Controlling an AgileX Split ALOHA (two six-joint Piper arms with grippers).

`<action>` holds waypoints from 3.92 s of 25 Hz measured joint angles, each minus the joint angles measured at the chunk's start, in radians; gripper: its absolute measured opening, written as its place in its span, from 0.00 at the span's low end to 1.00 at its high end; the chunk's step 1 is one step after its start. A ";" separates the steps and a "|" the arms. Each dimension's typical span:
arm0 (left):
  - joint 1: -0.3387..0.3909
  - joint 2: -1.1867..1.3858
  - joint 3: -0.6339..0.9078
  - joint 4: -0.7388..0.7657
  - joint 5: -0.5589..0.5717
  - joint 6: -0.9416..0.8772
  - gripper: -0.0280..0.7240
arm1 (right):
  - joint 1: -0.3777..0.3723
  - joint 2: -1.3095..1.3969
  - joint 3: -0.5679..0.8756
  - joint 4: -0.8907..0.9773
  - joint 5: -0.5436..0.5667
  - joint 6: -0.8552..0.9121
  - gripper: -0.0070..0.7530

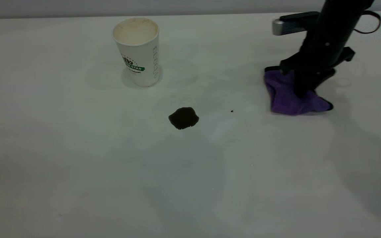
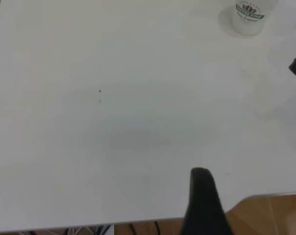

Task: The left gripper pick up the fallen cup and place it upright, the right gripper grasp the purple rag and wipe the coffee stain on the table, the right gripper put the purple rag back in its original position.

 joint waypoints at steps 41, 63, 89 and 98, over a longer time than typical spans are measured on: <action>0.000 0.000 0.000 0.000 0.001 0.000 0.80 | 0.338 0.065 -0.159 -0.236 0.011 0.512 0.08; 0.000 0.000 0.000 0.000 0.001 0.000 0.80 | -0.055 -0.033 -0.160 -0.313 0.252 0.422 0.45; 0.000 0.000 0.000 0.000 0.001 0.000 0.80 | -0.056 -1.450 0.505 -0.116 0.638 0.270 0.96; 0.000 0.000 0.000 0.000 0.001 0.000 0.80 | -0.056 -1.880 0.987 -0.130 0.545 0.291 0.94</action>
